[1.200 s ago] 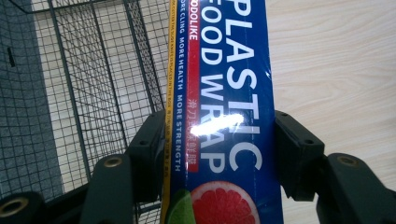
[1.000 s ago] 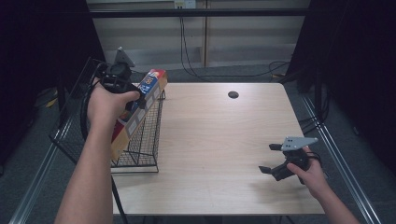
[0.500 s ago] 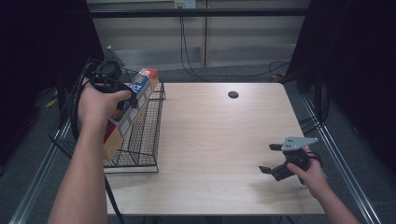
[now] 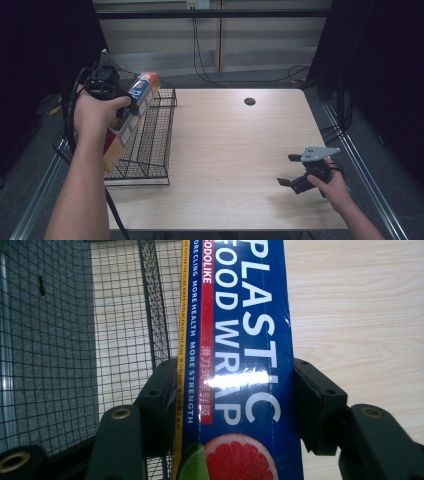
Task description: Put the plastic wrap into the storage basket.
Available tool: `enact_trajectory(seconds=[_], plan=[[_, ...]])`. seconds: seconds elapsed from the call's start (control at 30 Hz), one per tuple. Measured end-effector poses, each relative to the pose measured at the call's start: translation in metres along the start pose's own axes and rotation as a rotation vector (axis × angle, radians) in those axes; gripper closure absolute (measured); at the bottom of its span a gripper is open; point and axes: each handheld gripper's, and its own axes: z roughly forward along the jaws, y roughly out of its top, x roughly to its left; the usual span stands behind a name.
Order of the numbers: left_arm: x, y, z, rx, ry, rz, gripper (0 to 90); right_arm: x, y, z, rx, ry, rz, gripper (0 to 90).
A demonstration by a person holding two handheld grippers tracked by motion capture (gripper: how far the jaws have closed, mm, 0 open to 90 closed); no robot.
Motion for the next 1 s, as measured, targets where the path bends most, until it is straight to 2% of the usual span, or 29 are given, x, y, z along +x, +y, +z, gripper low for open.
enact_trajectory(seconds=[0.73,0.8,1.0], plan=[[0.019,-0.002,-0.006,-0.027,0.045,-0.074,43.4,0.0,0.0,0.001,0.004,0.002,0.0,1.6],[0.02,-0.003,-0.006,-0.03,0.053,-0.07,43.4,0.0,0.0,0.001,0.004,0.005,0.0,1.6],[0.025,-0.005,-0.006,-0.033,0.056,-0.095,43.4,0.0,0.0,0.001,0.004,0.004,-0.002,1.6]])
